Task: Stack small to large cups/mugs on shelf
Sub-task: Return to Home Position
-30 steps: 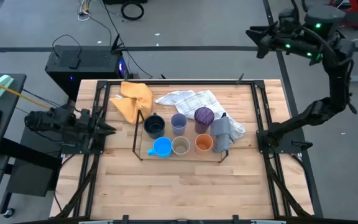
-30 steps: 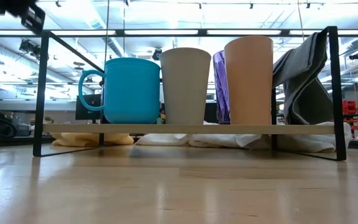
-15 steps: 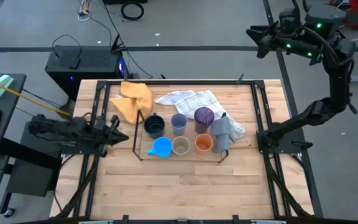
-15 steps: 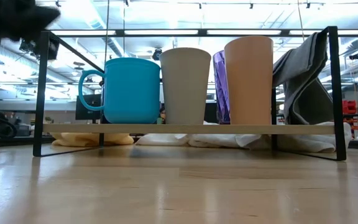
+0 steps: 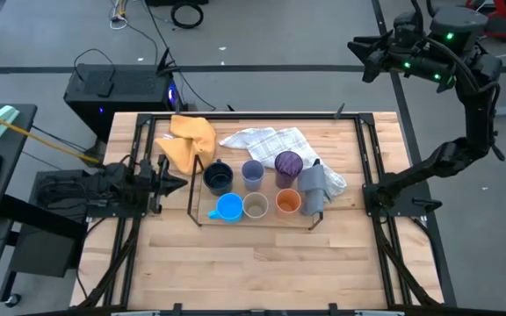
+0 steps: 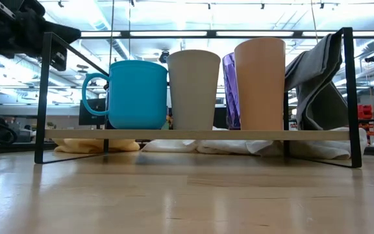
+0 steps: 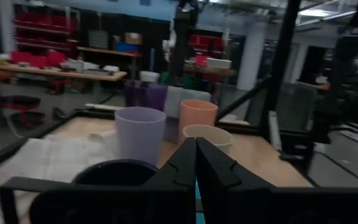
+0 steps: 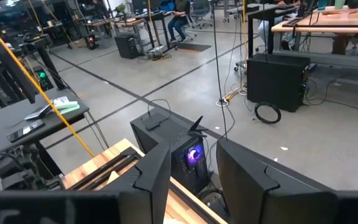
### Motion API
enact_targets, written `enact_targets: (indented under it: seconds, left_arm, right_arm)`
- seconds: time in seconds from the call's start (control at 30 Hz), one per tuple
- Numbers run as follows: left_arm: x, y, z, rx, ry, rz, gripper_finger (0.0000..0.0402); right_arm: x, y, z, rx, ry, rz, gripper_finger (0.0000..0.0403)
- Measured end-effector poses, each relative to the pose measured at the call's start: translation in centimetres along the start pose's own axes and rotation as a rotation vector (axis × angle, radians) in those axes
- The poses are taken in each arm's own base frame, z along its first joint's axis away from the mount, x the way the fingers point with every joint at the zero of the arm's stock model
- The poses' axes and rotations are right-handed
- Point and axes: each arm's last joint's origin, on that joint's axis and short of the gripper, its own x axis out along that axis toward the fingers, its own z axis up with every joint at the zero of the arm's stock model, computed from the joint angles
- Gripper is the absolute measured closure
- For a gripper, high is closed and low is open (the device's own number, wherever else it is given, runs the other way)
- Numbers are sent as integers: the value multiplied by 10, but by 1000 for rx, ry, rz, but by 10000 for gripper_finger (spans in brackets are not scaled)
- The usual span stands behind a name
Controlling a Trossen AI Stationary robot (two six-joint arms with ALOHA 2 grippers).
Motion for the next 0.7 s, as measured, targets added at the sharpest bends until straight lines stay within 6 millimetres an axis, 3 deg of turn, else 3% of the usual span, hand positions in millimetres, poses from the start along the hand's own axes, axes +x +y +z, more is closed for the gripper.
enact_targets:
  seconds: [0.3, 0.47, 0.7]
  left_arm:
    - [0, 4, -4, -66, 56, -67, 383]
    - [-1, 8, -8, -32, 91, -19, 369]
    - [-1, 15, -2, 37, 22, 115, 390]
  right_arm:
    - [-3, 0, 0, -24, 0, 0, 266]
    - [-9, 0, 0, -34, -11, 2, 266]
    - [-10, 0, 0, -29, -14, 3, 266]
